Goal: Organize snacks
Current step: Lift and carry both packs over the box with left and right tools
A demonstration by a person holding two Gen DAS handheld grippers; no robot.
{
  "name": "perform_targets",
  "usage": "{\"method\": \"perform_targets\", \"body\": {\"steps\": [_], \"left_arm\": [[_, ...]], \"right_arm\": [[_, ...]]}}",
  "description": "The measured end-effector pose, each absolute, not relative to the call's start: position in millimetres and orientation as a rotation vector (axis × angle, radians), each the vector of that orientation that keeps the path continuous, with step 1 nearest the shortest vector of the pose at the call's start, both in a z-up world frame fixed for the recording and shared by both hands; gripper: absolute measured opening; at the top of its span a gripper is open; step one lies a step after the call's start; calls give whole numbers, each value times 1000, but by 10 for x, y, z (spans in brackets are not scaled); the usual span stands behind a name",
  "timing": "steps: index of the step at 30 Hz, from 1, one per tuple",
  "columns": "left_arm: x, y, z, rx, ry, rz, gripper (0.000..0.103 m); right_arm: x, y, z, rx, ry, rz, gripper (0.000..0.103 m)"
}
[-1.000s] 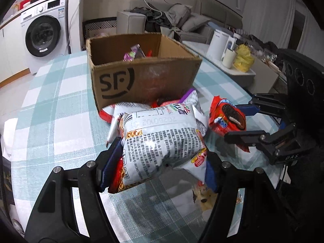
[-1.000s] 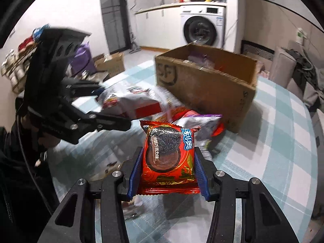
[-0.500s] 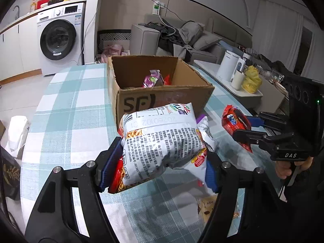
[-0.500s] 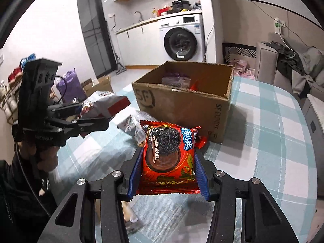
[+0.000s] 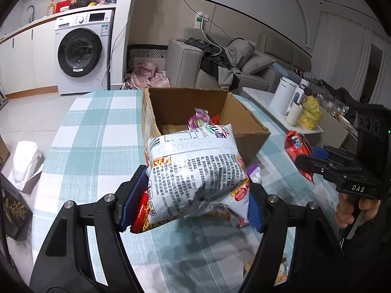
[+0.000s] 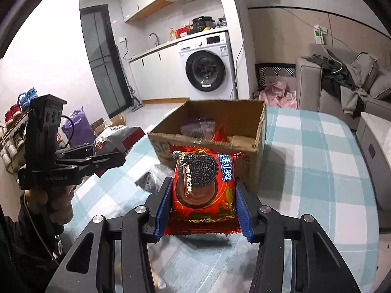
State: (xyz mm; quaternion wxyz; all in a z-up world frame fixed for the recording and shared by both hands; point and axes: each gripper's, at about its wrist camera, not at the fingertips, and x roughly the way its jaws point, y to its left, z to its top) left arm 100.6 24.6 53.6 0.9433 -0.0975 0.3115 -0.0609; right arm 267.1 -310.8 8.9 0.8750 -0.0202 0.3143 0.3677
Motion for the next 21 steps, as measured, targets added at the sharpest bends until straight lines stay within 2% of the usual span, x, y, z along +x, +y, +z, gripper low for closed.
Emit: {"method": "perform_targets", "body": {"steps": [21], "left_arm": [[1628,406,869,-221,586,-57,69]], "right_arm": [[3138,-3038,393,78,654,715,48]]}}
